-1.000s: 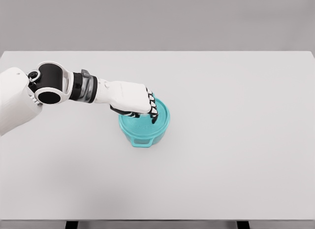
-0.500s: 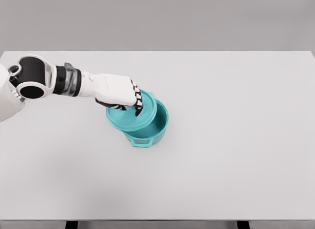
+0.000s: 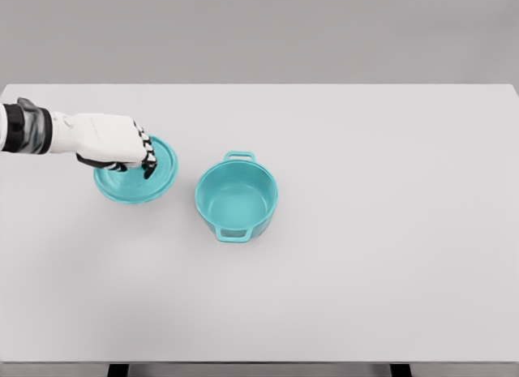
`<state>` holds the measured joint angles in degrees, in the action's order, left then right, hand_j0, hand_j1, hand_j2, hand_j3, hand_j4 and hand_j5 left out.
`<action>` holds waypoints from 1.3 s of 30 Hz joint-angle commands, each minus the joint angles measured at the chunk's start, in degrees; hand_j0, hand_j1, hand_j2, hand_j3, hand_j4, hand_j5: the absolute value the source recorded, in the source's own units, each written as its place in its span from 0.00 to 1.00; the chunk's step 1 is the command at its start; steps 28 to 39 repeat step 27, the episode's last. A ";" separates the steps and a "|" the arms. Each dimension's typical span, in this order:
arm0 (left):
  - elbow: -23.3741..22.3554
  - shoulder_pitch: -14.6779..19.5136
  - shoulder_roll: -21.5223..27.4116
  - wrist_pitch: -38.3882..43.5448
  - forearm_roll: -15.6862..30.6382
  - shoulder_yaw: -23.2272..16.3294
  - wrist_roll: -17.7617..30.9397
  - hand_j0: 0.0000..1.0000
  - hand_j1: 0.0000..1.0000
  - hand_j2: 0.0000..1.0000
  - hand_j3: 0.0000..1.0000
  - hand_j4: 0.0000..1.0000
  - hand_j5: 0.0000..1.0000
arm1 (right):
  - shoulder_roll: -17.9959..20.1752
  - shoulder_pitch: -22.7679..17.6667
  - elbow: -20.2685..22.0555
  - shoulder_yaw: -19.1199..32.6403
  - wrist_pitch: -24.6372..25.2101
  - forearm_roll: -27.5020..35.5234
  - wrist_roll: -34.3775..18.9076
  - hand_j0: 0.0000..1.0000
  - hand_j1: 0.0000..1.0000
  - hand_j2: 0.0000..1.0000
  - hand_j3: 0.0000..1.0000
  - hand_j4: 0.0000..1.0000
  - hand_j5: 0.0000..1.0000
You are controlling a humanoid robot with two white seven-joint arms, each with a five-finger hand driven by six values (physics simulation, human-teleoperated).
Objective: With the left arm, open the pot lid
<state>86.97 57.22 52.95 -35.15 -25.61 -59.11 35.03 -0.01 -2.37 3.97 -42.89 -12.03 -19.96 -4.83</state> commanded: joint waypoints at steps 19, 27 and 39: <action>-19.63 -2.11 -2.23 0.15 5.21 1.27 -0.03 1.00 1.00 1.00 1.00 1.00 1.00 | 0.01 0.00 -0.01 0.00 -0.01 0.01 -0.01 1.00 1.00 1.00 1.00 1.00 1.00; -36.00 -2.20 -2.76 0.15 12.87 3.56 -0.03 1.00 1.00 1.00 1.00 1.00 1.00 | 0.01 0.00 -0.01 0.00 -0.01 0.01 -0.01 1.00 1.00 1.00 1.00 1.00 1.00; -36.00 -2.20 -2.76 0.15 12.87 3.56 -0.03 1.00 1.00 1.00 1.00 1.00 1.00 | 0.01 0.00 -0.01 0.00 -0.01 0.01 -0.01 1.00 1.00 1.00 1.00 1.00 1.00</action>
